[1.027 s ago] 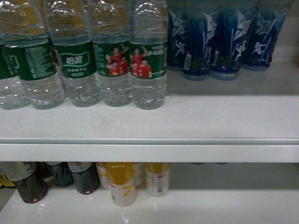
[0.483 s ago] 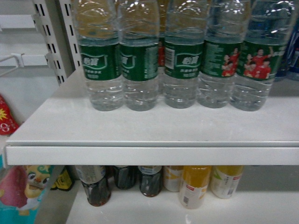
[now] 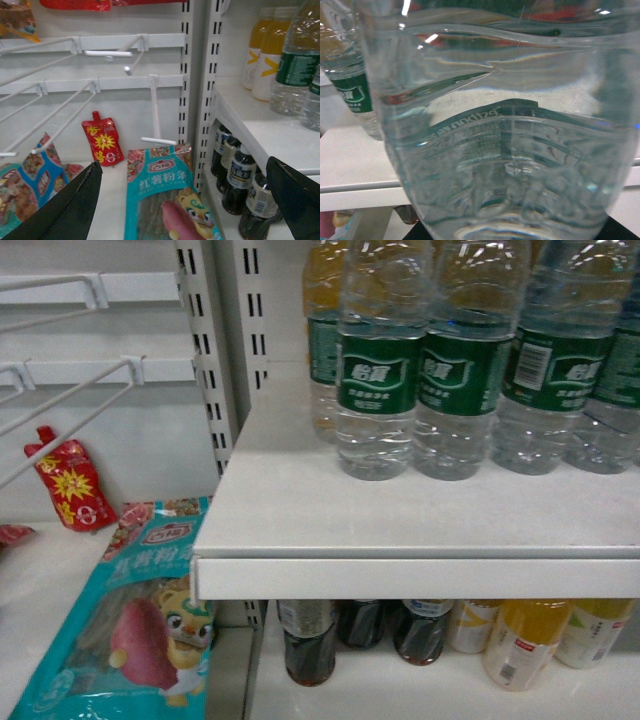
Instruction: Move water from second to third shelf
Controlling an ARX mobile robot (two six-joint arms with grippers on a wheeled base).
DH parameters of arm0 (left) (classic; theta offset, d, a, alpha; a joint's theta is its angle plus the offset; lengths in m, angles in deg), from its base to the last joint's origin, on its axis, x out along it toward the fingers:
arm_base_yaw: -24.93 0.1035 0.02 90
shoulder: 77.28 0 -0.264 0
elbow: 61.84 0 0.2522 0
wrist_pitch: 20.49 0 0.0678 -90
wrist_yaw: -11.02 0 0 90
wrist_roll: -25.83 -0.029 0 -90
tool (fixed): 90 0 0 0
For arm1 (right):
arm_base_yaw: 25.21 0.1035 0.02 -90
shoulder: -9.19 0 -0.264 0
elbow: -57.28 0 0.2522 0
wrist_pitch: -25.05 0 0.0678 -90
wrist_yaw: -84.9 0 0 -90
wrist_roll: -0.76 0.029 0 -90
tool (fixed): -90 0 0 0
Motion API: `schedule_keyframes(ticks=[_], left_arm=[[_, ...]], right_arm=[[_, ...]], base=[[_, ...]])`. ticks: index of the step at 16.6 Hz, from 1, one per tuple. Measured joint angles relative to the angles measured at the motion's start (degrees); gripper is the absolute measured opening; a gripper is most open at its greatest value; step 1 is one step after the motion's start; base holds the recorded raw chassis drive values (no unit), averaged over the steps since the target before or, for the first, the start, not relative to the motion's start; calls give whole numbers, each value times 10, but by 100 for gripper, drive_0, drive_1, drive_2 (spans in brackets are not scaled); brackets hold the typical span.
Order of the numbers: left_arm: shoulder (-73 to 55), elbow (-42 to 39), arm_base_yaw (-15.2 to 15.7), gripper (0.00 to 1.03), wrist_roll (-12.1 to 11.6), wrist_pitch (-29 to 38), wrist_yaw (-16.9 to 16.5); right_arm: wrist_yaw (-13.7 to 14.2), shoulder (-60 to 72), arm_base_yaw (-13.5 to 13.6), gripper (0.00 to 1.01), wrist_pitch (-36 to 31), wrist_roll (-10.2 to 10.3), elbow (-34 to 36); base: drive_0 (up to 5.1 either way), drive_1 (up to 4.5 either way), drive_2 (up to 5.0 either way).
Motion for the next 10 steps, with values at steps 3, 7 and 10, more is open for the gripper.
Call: schedule_keyframes(ticks=[3,7,10], left_arm=[[0,0,0,98,0,-2,4],[0,0,0,98,0,0,1],[0,0,0,98,0,-1,0]], right_arm=[[-10,-1,3,40,-6,0,0],[0,0,3,40,-2,0,0],[0,0,3,40,0,0,0]], base=[[0,0,0],[0,0,0],[0,0,0]])
